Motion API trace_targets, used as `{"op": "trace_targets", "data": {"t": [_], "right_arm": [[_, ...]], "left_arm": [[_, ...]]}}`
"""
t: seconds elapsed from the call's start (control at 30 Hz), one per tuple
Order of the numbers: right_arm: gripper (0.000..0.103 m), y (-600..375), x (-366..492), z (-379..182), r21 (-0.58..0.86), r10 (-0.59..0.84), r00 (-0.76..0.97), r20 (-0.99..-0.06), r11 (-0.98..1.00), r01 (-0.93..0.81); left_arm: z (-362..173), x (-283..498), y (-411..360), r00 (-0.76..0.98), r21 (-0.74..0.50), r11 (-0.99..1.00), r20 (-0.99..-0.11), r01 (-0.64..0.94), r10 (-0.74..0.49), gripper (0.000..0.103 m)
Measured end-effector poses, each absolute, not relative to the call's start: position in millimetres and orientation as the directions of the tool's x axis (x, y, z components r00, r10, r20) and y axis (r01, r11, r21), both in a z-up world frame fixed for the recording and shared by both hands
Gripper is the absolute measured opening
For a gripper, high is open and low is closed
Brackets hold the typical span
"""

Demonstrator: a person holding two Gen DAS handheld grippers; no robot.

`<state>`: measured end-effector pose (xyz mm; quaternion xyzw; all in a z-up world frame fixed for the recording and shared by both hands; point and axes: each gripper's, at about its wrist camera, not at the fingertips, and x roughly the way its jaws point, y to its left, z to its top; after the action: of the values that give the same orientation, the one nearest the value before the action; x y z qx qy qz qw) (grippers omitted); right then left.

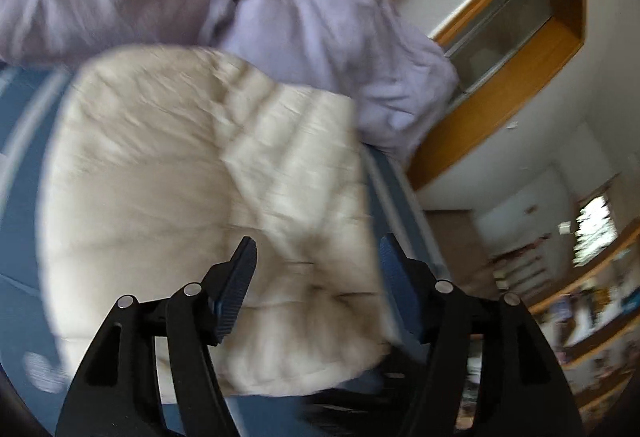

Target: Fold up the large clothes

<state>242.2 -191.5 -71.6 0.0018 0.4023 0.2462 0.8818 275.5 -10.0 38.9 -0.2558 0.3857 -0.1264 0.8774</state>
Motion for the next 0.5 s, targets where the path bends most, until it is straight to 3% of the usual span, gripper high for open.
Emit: {"op": "trace_targets", "data": {"t": [0.2, 0.5], "right_arm": [[0.072, -208, 231, -57, 0.175, 0.389, 0.598, -0.7, 0.906, -0.385], [0.073, -232, 237, -44, 0.188, 0.361, 0.625, -0.692, 0.926, -0.327]], "left_arm": [[33, 268, 30, 0.698, -0.39, 0.913, -0.686, -0.116, -0.204, 0.065], [14, 263, 65, 0.677, -0.129, 0.953, -0.729, -0.275, 0.097, 0.065]]}}
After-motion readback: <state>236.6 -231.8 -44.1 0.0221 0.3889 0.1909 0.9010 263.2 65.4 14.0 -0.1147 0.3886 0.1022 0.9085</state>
